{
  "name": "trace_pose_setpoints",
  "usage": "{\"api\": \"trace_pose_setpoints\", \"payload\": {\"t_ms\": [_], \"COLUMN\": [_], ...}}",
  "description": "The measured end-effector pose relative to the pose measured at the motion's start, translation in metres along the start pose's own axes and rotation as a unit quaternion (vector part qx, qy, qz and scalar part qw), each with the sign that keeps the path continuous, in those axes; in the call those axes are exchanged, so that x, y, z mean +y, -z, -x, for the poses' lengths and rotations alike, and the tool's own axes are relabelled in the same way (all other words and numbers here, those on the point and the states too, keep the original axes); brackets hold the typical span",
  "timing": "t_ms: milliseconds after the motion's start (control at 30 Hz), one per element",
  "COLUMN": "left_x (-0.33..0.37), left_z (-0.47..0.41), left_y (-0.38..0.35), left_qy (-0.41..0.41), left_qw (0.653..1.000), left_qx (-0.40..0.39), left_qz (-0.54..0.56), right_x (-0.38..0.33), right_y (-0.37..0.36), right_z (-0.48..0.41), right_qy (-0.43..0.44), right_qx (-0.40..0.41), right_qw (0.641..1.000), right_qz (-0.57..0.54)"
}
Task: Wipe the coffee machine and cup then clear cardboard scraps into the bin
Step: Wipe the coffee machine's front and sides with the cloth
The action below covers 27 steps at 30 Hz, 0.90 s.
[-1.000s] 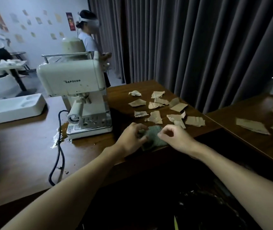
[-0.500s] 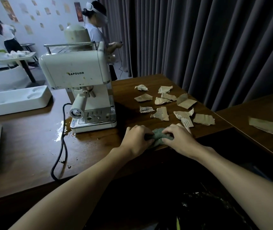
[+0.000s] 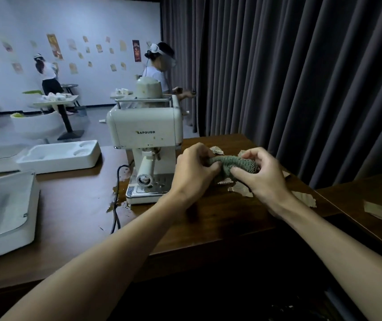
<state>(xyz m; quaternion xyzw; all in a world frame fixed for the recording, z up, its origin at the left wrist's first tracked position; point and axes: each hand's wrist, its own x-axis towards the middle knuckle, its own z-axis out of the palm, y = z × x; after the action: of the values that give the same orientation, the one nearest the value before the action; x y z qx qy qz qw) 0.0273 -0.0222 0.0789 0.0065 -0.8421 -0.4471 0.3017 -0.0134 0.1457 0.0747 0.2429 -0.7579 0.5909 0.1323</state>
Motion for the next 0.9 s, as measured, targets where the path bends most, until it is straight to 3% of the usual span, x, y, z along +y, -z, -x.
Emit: {"api": "trace_pose_setpoints", "payload": {"t_ms": [167,267,367,500,600,700,833,900], "left_x": [0.005,0.009,0.013,0.021,0.017,-0.003,-0.029,-0.040], "left_z": [-0.007,-0.011,-0.013,-0.019,-0.029,-0.044,-0.072,-0.084], "left_y": [0.032,0.050,0.064,0.090,0.120,0.158,0.194,0.207], "left_qy": [0.062,0.131,0.146,0.065,-0.066,-0.139,-0.082,-0.093], "left_qw": [0.991,0.955,0.932,0.966,0.998,0.964,0.969,0.966], "left_qx": [0.064,0.020,-0.020,-0.073,-0.009,0.048,-0.055,-0.108], "left_qz": [0.103,0.265,0.331,0.238,0.003,-0.223,-0.227,-0.217], "right_x": [-0.030,-0.036,-0.038,-0.039,-0.038,-0.035,-0.039,-0.039], "right_y": [-0.024,-0.040,-0.054,-0.077,-0.085,-0.089,-0.100,-0.106], "right_z": [0.002,-0.001,-0.012,-0.034,-0.052,-0.061,-0.069,-0.072], "right_qy": [0.032,0.053,0.081,0.126,0.164,0.231,0.328,0.347], "right_qx": [-0.064,-0.099,-0.104,-0.015,0.022,0.003,0.018,0.037], "right_qw": [0.997,0.994,0.991,0.992,0.986,0.971,0.937,0.924], "right_qz": [-0.024,-0.007,0.002,0.020,0.023,0.060,0.120,0.158]}}
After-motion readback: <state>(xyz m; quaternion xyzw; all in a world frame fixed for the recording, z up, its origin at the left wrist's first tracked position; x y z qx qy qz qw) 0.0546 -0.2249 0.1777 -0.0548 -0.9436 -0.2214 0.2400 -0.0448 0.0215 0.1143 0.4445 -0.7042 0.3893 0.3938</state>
